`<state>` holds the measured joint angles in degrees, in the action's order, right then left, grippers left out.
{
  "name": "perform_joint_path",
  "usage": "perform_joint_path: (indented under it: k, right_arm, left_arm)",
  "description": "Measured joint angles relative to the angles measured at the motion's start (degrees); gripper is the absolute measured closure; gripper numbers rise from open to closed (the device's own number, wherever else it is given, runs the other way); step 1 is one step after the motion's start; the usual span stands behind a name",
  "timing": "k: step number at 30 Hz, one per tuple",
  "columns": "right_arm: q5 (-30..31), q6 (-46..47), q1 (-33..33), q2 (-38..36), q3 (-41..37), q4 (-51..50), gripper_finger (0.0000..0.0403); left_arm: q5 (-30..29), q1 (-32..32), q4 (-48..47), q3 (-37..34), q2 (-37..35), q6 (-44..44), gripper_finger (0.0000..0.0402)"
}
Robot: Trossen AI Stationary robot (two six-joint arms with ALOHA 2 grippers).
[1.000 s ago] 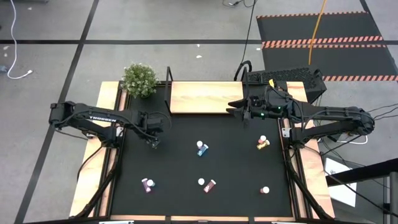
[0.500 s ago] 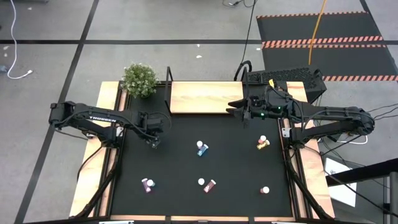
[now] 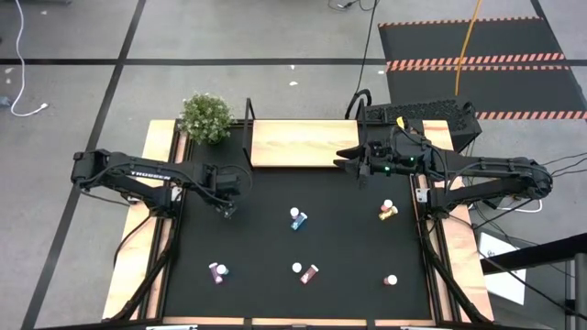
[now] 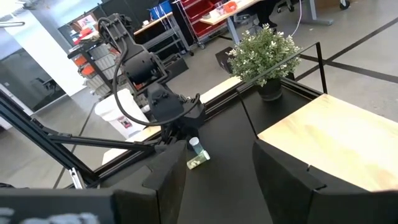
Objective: Pick and place medicine bottles onto shelf by color
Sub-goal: Put the top left blue pill bottle on the shelf
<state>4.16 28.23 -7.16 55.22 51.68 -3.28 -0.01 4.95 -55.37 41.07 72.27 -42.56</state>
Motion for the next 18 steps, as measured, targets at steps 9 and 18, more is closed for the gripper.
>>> perform_joint_path:
  k: [9, 18]
  right_arm:
    - [0.0, -0.16, 0.0, 0.0, 0.0, -0.01, 0.0225]
    - [0.06, -0.16, 0.0, 0.0, 0.0, -0.01, 0.0225]
  left_arm:
    - [0.02, 0.02, -0.6, 2.68, 0.02, 2.35, 0.0164]
    - [-1.36, 0.04, -2.36, 2.68, 0.02, 3.88, 0.0194]
